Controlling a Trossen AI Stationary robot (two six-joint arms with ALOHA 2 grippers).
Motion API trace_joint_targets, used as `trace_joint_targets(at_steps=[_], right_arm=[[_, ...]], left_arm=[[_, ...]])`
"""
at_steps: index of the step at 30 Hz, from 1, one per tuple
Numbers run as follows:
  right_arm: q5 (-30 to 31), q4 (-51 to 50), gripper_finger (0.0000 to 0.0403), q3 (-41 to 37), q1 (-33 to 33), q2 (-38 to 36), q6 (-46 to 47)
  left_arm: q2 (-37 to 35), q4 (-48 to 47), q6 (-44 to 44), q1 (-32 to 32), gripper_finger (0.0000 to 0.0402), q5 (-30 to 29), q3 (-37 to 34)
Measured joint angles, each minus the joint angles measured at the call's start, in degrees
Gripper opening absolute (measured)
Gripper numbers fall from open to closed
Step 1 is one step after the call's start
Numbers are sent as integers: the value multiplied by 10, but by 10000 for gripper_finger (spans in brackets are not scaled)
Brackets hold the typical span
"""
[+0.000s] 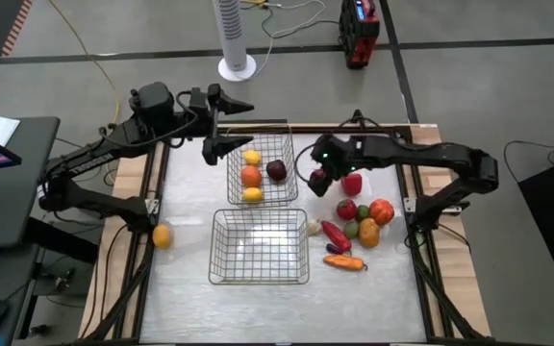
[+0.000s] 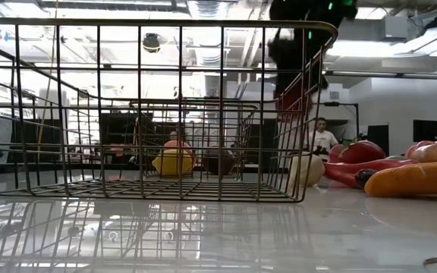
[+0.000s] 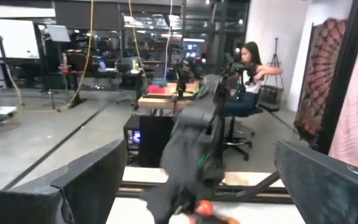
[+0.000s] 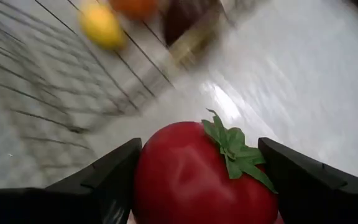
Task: Sort produce into baskets
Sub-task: Put the left red tomato into the top wire basket
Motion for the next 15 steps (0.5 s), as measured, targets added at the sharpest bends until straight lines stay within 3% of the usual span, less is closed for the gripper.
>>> trace_joint_targets(at_steps=[4,8,15], right_arm=[[-1,35,331,21,30,-33,0],[7,150,331,22,63,-49,0],[77,319,332,23,81,19,-4]], left_arm=[[-2,-1,16,14,388,4,0],[-4,22,18,23,387,23,-17],[-17,127,-65,22,382,8,-130]])
